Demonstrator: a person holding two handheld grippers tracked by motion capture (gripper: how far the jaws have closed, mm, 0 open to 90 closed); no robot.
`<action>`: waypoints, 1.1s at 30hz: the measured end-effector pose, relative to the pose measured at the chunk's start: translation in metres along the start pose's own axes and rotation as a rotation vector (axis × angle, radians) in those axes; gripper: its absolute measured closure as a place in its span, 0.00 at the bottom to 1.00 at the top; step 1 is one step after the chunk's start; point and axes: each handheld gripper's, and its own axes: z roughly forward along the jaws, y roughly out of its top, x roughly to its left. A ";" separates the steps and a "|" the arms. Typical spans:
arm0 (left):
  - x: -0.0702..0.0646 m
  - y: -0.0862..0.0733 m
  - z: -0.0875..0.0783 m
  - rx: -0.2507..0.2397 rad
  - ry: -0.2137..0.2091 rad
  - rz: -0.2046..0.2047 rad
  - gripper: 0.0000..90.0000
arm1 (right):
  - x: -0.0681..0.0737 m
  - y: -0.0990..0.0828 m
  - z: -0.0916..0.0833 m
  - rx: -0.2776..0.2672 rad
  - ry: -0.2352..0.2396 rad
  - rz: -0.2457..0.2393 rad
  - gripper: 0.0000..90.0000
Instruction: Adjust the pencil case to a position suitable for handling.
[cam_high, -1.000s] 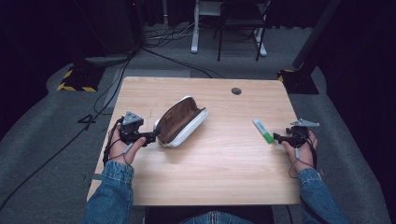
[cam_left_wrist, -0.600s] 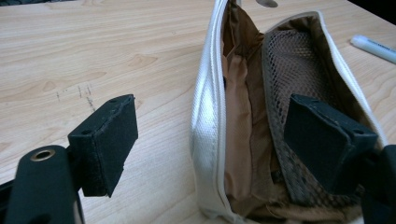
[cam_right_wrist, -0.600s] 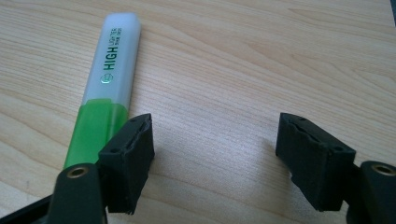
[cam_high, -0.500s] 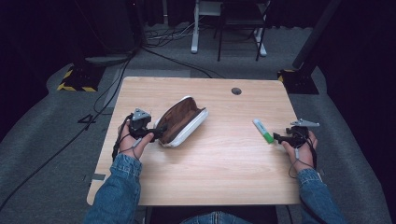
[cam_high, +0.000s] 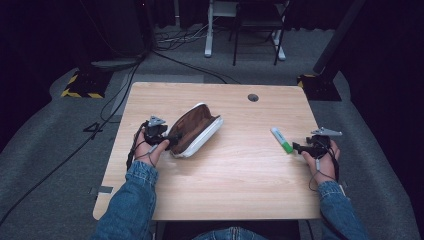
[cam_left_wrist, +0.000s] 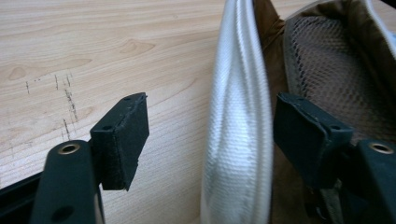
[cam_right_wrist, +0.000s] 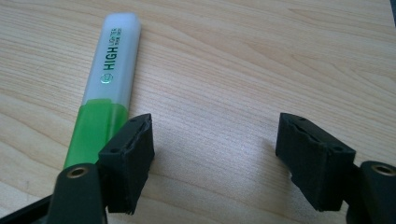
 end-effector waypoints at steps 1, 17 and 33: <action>0.000 -0.001 0.002 0.002 0.006 0.000 0.33 | 0.000 0.000 0.000 0.000 0.000 0.000 0.31; 0.001 -0.003 0.014 0.010 -0.014 -0.003 0.75 | 0.001 0.000 -0.001 0.001 -0.005 0.001 0.32; 0.004 -0.002 0.013 0.021 -0.057 -0.036 0.93 | 0.001 -0.001 -0.001 0.002 -0.006 0.002 0.32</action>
